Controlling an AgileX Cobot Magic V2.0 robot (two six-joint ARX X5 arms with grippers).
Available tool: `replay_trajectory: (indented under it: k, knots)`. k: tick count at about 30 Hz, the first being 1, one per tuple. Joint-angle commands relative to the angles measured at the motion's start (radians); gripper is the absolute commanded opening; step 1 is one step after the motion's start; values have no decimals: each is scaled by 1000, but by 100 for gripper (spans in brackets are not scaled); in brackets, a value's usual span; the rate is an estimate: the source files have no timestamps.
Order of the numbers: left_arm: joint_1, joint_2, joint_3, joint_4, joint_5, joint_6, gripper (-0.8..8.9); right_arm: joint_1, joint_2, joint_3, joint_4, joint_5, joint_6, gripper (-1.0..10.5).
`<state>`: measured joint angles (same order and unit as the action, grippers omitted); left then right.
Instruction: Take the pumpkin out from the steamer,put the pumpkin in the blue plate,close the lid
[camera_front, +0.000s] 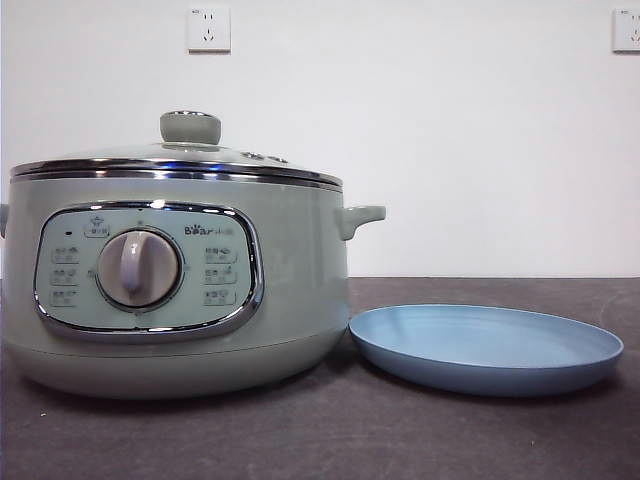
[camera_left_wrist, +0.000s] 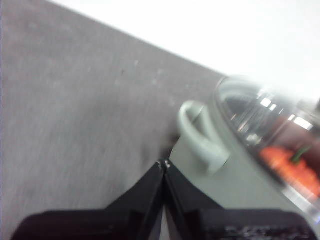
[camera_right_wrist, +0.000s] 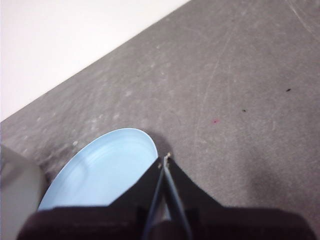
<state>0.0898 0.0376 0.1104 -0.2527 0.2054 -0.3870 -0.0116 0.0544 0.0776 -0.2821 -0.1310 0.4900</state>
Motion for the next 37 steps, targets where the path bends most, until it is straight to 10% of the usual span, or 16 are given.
replay_trajectory:
  k: [1,12,25,29,34,37]
  knots:
    - [2,43,64,13,6,-13,-6,0,29,70,2,-2,10,-10]
    - [1,352,364,12,108,70,-6,0,311,362,-43,-56,-74,-9]
    - [0,680,644,-84,454,195,-5,0,717,689,-109,-481,-371,11]
    - [-14,707,664,-93,500,211,3,0,800,761,-167,-551,-400,243]
    - [-41,708,664,-94,461,203,407,1,843,790,-182,-548,-402,515]
    - [-66,713,665,-93,441,192,436,1,843,790,-180,-548,-402,510]
